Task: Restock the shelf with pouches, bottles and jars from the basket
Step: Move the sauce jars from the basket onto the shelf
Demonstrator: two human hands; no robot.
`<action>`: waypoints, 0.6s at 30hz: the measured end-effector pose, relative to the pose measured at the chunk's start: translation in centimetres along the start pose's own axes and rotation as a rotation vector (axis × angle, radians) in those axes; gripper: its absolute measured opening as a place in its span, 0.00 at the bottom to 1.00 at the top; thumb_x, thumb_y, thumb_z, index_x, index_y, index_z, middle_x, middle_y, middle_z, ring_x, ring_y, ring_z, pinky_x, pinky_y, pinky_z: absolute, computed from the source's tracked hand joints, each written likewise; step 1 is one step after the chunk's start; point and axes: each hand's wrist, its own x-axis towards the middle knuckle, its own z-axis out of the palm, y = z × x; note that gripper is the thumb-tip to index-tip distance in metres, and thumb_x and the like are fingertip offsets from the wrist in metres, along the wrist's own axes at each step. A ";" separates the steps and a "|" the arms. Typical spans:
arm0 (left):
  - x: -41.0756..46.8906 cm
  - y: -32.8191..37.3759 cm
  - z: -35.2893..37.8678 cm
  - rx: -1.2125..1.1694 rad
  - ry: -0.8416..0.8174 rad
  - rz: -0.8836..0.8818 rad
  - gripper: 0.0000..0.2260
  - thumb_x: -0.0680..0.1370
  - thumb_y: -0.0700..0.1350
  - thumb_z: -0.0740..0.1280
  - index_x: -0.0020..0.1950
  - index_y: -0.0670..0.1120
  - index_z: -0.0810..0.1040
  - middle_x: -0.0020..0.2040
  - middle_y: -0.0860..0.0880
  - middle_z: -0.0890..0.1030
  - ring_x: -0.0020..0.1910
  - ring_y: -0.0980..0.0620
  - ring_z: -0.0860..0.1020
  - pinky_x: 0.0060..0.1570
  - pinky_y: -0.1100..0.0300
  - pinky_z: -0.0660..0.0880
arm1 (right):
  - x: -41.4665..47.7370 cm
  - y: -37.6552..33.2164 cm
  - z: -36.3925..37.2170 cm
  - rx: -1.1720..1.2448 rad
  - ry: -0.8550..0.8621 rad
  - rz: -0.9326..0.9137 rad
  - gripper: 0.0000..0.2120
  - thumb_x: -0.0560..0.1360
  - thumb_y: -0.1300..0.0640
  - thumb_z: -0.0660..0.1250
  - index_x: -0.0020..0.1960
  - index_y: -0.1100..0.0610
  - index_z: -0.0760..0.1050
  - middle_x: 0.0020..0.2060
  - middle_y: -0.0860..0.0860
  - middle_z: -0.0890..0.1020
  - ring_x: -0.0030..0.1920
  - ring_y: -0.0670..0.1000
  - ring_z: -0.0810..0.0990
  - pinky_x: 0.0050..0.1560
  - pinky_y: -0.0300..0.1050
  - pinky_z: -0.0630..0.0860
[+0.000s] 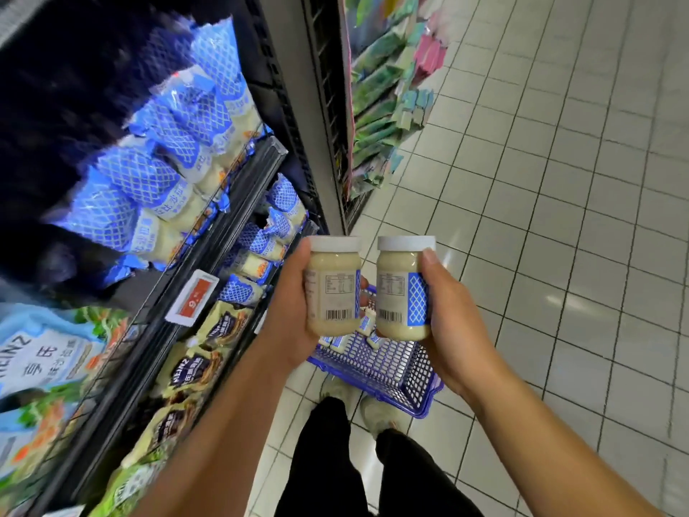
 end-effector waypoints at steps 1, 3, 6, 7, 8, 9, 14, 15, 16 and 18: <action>-0.8 0.1 -0.2 -0.013 0.024 0.026 0.26 0.78 0.65 0.56 0.52 0.50 0.86 0.44 0.44 0.85 0.41 0.46 0.84 0.41 0.51 0.80 | -0.4 -0.3 0.4 -0.019 -0.028 -0.006 0.28 0.73 0.34 0.60 0.58 0.55 0.80 0.50 0.58 0.86 0.53 0.63 0.85 0.57 0.70 0.78; -2.7 0.2 -0.8 -0.058 0.078 0.065 0.26 0.76 0.67 0.57 0.52 0.50 0.86 0.45 0.43 0.85 0.41 0.46 0.84 0.41 0.52 0.81 | -1.0 -0.6 1.2 -0.046 -0.080 -0.014 0.27 0.72 0.35 0.61 0.57 0.55 0.80 0.49 0.58 0.87 0.51 0.63 0.85 0.52 0.66 0.81; -5.8 0.1 -1.5 -0.132 0.143 0.116 0.29 0.74 0.68 0.60 0.57 0.47 0.84 0.47 0.41 0.85 0.42 0.45 0.83 0.40 0.53 0.80 | -2.3 -0.5 2.6 -0.082 -0.193 -0.026 0.25 0.73 0.36 0.60 0.55 0.52 0.83 0.48 0.55 0.87 0.47 0.55 0.87 0.44 0.52 0.81; -6.9 0.0 -1.8 -0.156 0.167 0.137 0.30 0.74 0.68 0.60 0.60 0.46 0.83 0.48 0.41 0.84 0.42 0.44 0.83 0.40 0.52 0.80 | -2.9 -0.4 3.2 -0.096 -0.237 -0.034 0.23 0.74 0.36 0.59 0.54 0.51 0.84 0.48 0.55 0.87 0.46 0.54 0.87 0.42 0.50 0.81; -8.0 -0.1 -2.0 -0.183 0.194 0.162 0.31 0.75 0.68 0.59 0.62 0.46 0.82 0.48 0.41 0.84 0.43 0.44 0.83 0.41 0.52 0.80 | -3.5 -0.3 3.8 -0.109 -0.283 -0.041 0.22 0.75 0.37 0.59 0.52 0.49 0.85 0.47 0.55 0.88 0.44 0.54 0.87 0.40 0.49 0.81; -9.2 -0.2 -2.1 -0.214 0.222 0.192 0.30 0.77 0.67 0.58 0.64 0.46 0.81 0.49 0.42 0.84 0.45 0.44 0.82 0.43 0.51 0.79 | -4.2 -0.2 4.4 -0.123 -0.328 -0.044 0.21 0.76 0.37 0.58 0.51 0.47 0.85 0.47 0.55 0.88 0.43 0.54 0.87 0.38 0.47 0.81; -16.2 -1.0 -2.9 -0.298 0.373 0.345 0.24 0.74 0.65 0.61 0.59 0.52 0.85 0.58 0.45 0.84 0.55 0.45 0.83 0.48 0.50 0.81 | -7.9 0.7 8.1 -0.220 -0.518 -0.018 0.22 0.74 0.35 0.58 0.55 0.46 0.84 0.50 0.53 0.87 0.49 0.54 0.87 0.38 0.44 0.81; -17.7 -1.3 -3.2 -0.303 0.396 0.368 0.24 0.72 0.66 0.62 0.56 0.54 0.86 0.57 0.46 0.85 0.55 0.46 0.84 0.47 0.51 0.81 | -8.7 1.0 8.9 -0.235 -0.557 -0.014 0.22 0.74 0.35 0.59 0.55 0.46 0.84 0.51 0.53 0.87 0.50 0.54 0.87 0.39 0.45 0.81; -19.4 -1.7 -3.6 -0.311 0.429 0.387 0.24 0.71 0.67 0.63 0.54 0.55 0.86 0.56 0.46 0.85 0.54 0.47 0.84 0.46 0.52 0.81 | -9.6 1.3 9.8 -0.247 -0.591 -0.010 0.21 0.74 0.35 0.59 0.54 0.45 0.84 0.51 0.53 0.87 0.51 0.54 0.87 0.40 0.46 0.82; -22.7 -2.6 -4.6 -0.337 0.507 0.404 0.24 0.70 0.69 0.63 0.54 0.56 0.86 0.56 0.47 0.85 0.53 0.46 0.84 0.48 0.49 0.81 | -11.4 2.0 11.5 -0.270 -0.657 -0.004 0.22 0.74 0.36 0.60 0.53 0.46 0.85 0.50 0.54 0.87 0.49 0.55 0.87 0.39 0.48 0.82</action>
